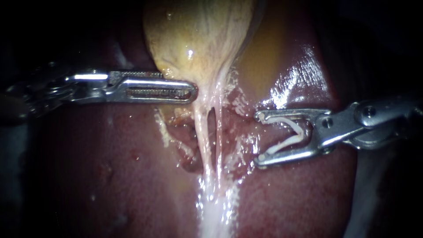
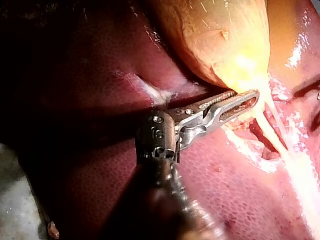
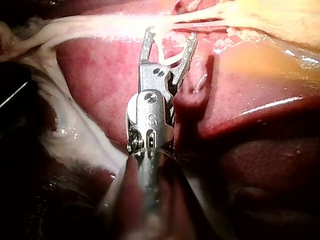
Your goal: Grabbing gallbladder
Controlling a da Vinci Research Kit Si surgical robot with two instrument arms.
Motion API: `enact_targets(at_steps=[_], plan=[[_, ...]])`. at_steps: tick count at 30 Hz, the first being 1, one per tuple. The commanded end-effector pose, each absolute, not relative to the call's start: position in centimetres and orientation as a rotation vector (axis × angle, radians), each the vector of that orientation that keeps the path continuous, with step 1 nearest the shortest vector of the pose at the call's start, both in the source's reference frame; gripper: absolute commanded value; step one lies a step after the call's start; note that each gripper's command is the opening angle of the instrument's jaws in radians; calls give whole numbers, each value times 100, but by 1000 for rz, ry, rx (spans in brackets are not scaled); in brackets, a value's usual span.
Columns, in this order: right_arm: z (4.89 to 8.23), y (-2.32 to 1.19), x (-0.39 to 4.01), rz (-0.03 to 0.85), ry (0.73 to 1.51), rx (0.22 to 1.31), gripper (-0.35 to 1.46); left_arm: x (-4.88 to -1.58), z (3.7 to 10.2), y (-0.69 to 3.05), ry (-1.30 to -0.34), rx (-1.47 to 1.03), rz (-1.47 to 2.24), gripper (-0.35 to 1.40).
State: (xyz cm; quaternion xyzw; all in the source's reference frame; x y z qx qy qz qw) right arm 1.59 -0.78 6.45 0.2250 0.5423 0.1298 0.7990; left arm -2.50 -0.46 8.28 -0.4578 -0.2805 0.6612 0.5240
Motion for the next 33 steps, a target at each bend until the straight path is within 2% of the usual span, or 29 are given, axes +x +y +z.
enact_targets(at_steps=[1,7,12,24,33], plan=[[645,-78,159,278,1164,483,49,-250,827,-46,-672,-1097,1583,-8],[644,-78,159,278,1164,483,49,-250,825,-41,-681,-1089,1572,-35],[644,-78,159,278,1164,483,49,-251,825,-40,-681,-1089,1571,-35],[644,-78,159,278,1164,483,49,-246,810,-52,-757,-1077,1589,-35],[644,-78,159,278,1164,483,49,-226,778,-47,-809,-1073,1596,-35]])
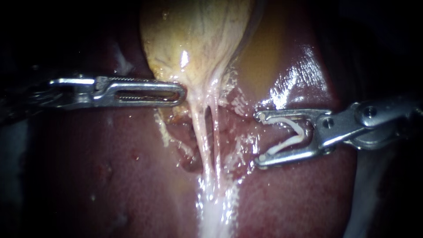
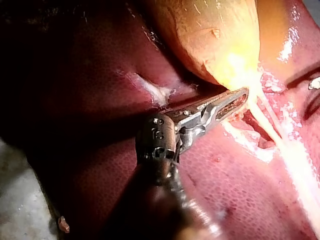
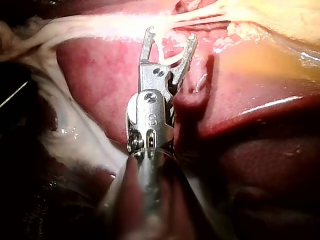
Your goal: Grabbing gallbladder
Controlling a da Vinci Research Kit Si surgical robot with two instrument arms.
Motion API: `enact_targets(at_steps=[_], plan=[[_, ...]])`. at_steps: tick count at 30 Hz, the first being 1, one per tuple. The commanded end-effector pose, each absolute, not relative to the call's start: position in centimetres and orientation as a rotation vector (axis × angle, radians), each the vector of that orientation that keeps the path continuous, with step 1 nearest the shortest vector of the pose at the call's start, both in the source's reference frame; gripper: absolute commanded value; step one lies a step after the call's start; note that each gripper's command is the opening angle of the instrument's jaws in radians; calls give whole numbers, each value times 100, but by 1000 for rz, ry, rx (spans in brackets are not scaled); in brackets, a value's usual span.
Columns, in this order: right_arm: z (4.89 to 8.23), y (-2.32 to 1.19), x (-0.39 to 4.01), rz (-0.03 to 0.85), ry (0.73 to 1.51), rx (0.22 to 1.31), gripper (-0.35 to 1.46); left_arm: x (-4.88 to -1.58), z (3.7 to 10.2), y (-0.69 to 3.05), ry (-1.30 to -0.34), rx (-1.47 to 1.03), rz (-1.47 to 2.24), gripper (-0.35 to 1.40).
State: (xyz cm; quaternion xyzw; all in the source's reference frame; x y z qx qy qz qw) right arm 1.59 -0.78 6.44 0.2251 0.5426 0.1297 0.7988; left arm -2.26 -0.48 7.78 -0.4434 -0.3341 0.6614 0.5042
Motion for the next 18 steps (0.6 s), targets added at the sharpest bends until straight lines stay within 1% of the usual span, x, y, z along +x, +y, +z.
enact_targets(at_steps=[1,8,18], plan=[[644,-78,159,278,1164,483,49,-223,772,-44,-814,-1072,1595,-35],[644,-78,159,278,1164,483,49,-211,748,-37,-831,-1064,1583,-35],[645,-77,159,279,1164,483,49,-201,718,-24,-811,-1077,1596,-35]])
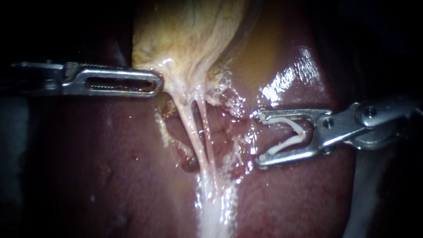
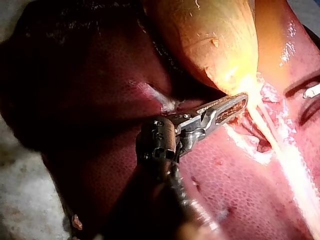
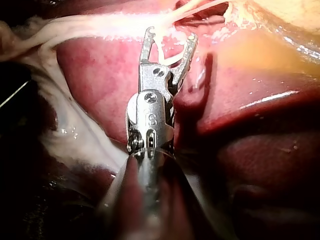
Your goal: Grabbing gallbladder
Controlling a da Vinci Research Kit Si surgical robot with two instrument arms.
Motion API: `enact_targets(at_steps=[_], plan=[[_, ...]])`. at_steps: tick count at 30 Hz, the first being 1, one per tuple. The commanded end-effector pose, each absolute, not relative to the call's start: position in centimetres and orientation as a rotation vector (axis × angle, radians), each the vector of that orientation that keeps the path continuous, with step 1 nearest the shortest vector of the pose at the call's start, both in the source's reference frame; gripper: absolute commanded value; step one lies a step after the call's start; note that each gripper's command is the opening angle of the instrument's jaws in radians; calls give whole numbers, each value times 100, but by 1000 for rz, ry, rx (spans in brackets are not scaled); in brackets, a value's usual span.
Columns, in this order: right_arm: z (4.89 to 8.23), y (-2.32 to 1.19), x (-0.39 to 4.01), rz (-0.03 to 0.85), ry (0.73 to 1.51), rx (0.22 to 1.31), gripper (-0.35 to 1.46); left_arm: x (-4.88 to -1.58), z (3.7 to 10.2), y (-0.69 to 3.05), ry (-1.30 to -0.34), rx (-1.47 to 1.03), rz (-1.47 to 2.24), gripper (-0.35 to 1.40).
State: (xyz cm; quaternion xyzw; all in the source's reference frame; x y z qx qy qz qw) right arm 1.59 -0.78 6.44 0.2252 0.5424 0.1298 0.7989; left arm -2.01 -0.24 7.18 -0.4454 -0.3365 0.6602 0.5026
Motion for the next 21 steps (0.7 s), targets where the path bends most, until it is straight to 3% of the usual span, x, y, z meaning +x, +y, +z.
enact_targets(at_steps=[1,21], plan=[[645,-77,159,279,1164,483,49,-200,716,-24,-811,-1076,1596,-35],[645,-77,159,279,1164,483,49,-203,710,-28,-806,-1079,1599,-35]])
